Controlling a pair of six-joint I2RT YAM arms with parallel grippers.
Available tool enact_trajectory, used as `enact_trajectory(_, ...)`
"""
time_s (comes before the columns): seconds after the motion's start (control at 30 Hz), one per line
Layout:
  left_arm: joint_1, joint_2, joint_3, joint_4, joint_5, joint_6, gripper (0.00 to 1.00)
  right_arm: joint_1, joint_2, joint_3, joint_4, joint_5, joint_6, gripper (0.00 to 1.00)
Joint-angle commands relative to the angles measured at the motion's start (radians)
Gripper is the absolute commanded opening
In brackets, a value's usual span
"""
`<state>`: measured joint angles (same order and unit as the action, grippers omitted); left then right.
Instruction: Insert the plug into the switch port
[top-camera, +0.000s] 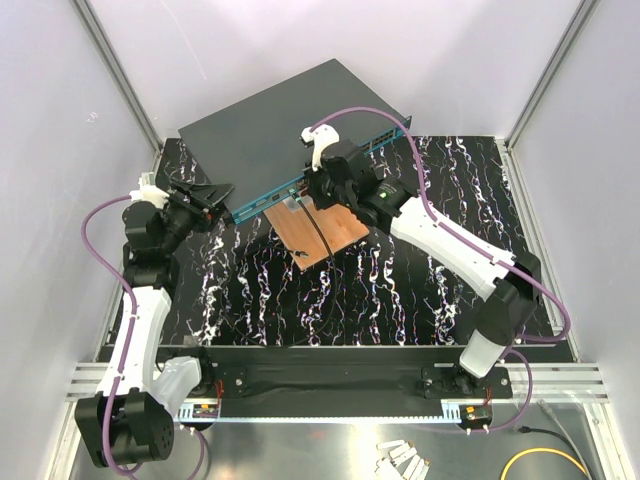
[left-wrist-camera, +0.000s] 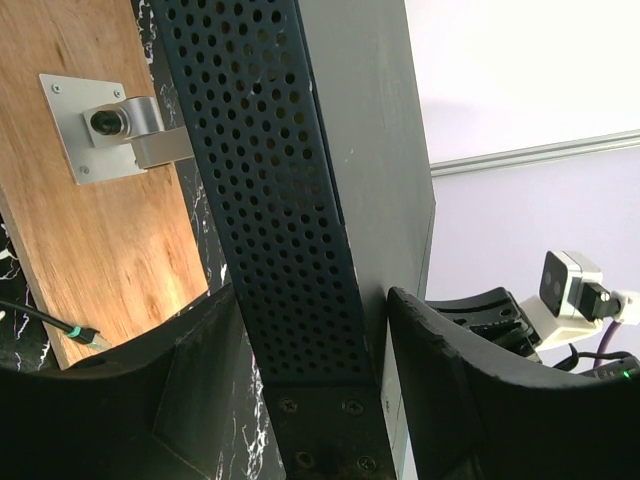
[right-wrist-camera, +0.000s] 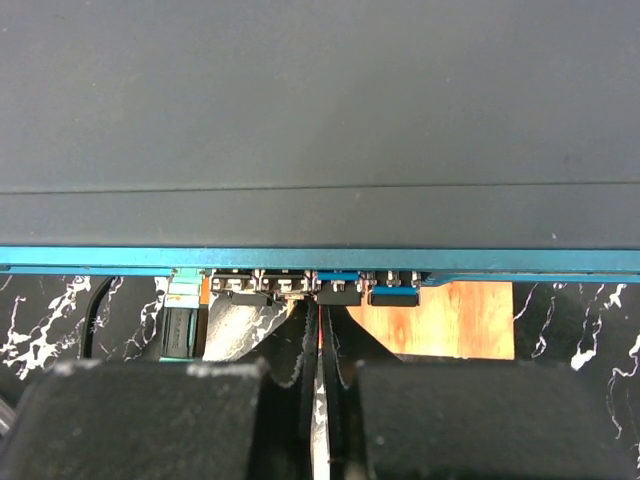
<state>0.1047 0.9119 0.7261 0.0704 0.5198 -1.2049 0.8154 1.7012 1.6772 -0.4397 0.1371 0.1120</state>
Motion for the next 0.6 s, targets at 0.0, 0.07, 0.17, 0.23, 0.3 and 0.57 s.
enact_trajectory(0.0,-0.011,-0.007,-0.004,0.08,0.036,0.001,0.62,-0.005,0.023,0.087,0.159,0.035,0.061,0.03)
enact_trajectory(0.07,-0.013,-0.008,-0.007,0.083,0.037,-0.001,0.61,-0.004,0.015,0.082,0.164,0.032,0.087,0.02)
enact_trajectory(0.17,-0.014,-0.008,-0.008,0.088,0.036,-0.002,0.61,-0.004,-0.008,0.055,0.179,0.054,0.11,0.0)
enact_trajectory(0.23,-0.016,-0.008,-0.008,0.089,0.036,-0.004,0.61,-0.004,-0.021,0.02,0.208,0.073,0.117,0.0)
enact_trajectory(0.3,-0.016,-0.011,-0.013,0.091,0.032,-0.004,0.61,-0.004,-0.046,-0.014,0.245,0.093,0.126,0.0)
enact_trajectory(0.57,-0.02,-0.019,-0.013,0.094,0.029,-0.007,0.61,-0.004,-0.083,-0.066,0.334,0.085,0.114,0.0)
